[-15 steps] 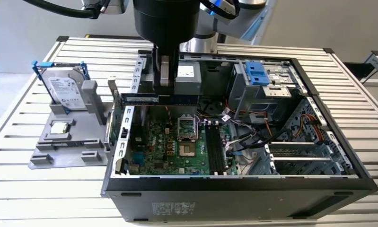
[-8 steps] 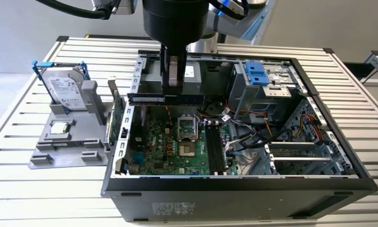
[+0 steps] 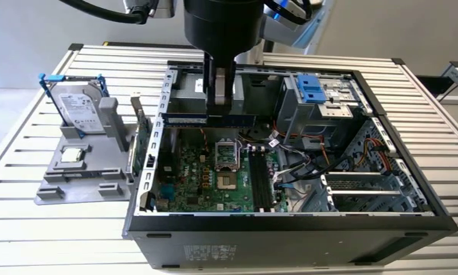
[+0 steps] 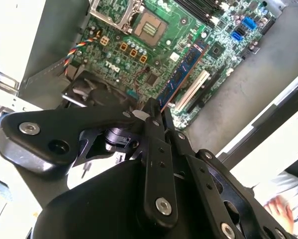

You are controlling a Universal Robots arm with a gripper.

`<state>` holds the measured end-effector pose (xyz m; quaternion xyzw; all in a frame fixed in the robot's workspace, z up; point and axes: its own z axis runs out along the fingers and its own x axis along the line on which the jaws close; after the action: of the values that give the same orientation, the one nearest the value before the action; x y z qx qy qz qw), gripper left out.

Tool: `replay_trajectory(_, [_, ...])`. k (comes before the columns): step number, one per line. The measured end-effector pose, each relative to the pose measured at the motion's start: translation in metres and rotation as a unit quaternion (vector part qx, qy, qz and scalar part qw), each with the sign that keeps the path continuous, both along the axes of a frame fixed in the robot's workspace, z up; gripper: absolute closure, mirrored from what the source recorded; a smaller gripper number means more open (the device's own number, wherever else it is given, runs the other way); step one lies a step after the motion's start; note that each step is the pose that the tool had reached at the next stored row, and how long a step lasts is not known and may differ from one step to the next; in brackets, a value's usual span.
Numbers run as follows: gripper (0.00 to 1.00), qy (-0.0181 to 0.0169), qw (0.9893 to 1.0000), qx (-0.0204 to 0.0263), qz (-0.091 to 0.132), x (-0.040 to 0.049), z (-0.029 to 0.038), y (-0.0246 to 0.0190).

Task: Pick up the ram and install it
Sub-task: 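Pick up the ram and move it above insertion slot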

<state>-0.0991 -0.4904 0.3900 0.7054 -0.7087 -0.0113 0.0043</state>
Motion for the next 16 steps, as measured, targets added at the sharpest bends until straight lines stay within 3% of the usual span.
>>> replay_trajectory(16, [1.00,0.0000,1.0000,0.0000,0.000,0.0209,0.0000,0.0000])
